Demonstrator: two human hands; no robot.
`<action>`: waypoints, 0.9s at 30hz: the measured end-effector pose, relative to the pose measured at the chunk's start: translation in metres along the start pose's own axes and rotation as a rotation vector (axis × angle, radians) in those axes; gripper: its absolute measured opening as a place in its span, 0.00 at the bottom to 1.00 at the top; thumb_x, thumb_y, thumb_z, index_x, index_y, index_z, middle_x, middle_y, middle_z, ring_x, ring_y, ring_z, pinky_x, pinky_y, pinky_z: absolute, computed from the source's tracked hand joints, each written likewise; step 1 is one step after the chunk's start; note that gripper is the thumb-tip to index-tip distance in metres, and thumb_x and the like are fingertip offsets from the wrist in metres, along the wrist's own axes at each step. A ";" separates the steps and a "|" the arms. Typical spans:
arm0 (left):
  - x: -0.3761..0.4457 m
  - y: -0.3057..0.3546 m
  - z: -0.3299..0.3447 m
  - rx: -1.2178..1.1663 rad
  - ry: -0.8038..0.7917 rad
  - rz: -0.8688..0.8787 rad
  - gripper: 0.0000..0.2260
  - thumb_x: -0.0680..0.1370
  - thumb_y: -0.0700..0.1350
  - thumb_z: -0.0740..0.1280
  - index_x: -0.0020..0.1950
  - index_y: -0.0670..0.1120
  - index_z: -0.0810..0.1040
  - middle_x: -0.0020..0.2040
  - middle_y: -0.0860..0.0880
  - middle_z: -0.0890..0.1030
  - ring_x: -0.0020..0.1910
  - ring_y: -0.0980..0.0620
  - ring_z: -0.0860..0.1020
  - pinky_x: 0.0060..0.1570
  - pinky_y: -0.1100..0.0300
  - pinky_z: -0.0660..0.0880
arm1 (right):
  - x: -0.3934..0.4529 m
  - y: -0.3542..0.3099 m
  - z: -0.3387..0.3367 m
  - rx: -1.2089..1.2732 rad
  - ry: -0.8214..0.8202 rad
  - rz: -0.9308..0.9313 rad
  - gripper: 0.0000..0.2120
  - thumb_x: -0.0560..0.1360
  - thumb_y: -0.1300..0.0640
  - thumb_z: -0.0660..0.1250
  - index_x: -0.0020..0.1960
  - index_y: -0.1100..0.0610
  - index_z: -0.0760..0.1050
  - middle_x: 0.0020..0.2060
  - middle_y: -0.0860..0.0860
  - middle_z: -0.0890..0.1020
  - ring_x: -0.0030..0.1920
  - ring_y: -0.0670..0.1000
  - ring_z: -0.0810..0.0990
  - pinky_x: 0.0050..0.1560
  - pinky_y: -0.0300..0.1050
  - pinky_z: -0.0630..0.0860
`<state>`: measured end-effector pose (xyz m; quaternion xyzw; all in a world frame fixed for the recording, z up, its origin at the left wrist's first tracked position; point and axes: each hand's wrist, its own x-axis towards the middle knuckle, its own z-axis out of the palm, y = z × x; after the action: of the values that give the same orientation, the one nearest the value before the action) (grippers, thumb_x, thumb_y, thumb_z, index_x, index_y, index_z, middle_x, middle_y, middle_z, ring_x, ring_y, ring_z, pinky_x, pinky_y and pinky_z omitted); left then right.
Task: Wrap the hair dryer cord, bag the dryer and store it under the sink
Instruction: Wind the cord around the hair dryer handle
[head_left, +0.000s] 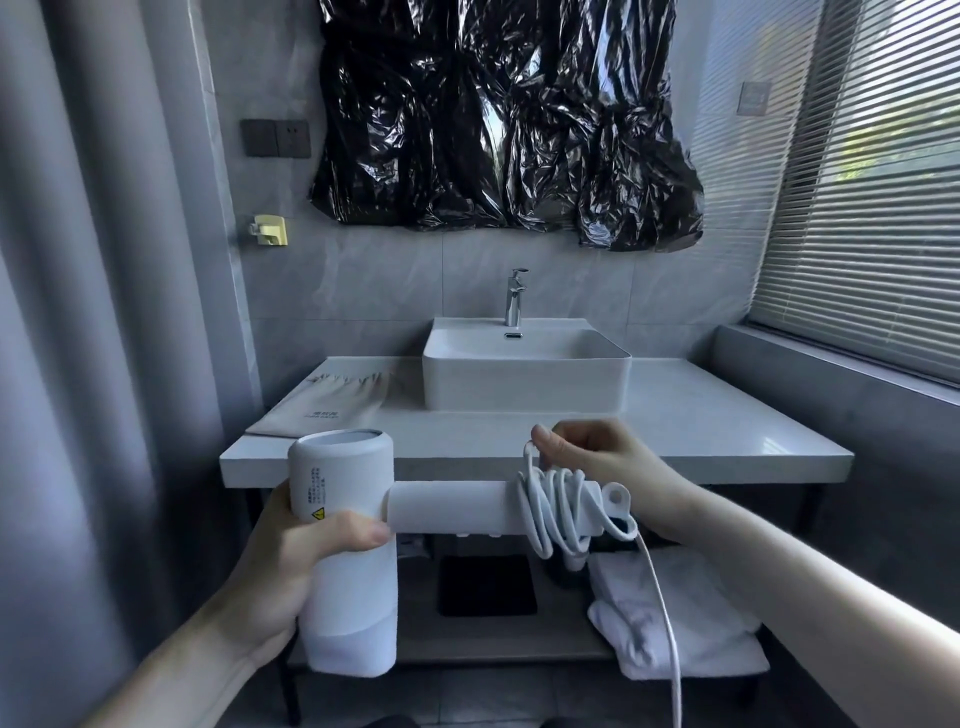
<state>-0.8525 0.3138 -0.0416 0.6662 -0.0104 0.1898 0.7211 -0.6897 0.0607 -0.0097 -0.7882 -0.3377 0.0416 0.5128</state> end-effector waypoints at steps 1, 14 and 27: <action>-0.001 0.000 0.001 -0.019 -0.002 0.000 0.21 0.54 0.46 0.77 0.43 0.37 0.84 0.36 0.39 0.81 0.32 0.45 0.81 0.29 0.54 0.78 | -0.003 0.004 0.004 0.046 -0.055 -0.008 0.29 0.76 0.32 0.71 0.35 0.58 0.74 0.33 0.53 0.70 0.36 0.51 0.66 0.37 0.48 0.64; 0.016 -0.001 -0.009 -0.031 0.354 0.024 0.23 0.55 0.46 0.78 0.47 0.37 0.83 0.40 0.40 0.83 0.31 0.46 0.83 0.31 0.54 0.80 | -0.041 0.023 0.035 0.017 -0.186 0.139 0.25 0.89 0.46 0.56 0.48 0.60 0.83 0.29 0.47 0.69 0.28 0.45 0.64 0.31 0.37 0.63; 0.024 -0.015 -0.013 0.032 0.560 0.024 0.17 0.60 0.43 0.77 0.46 0.41 0.82 0.37 0.46 0.82 0.35 0.44 0.80 0.35 0.56 0.77 | -0.072 -0.013 0.041 -0.374 -0.309 0.083 0.11 0.86 0.50 0.59 0.53 0.47 0.81 0.33 0.55 0.84 0.31 0.44 0.82 0.44 0.42 0.80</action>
<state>-0.8287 0.3322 -0.0504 0.5990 0.1843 0.3751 0.6830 -0.7682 0.0545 -0.0383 -0.8669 -0.3814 0.1196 0.2979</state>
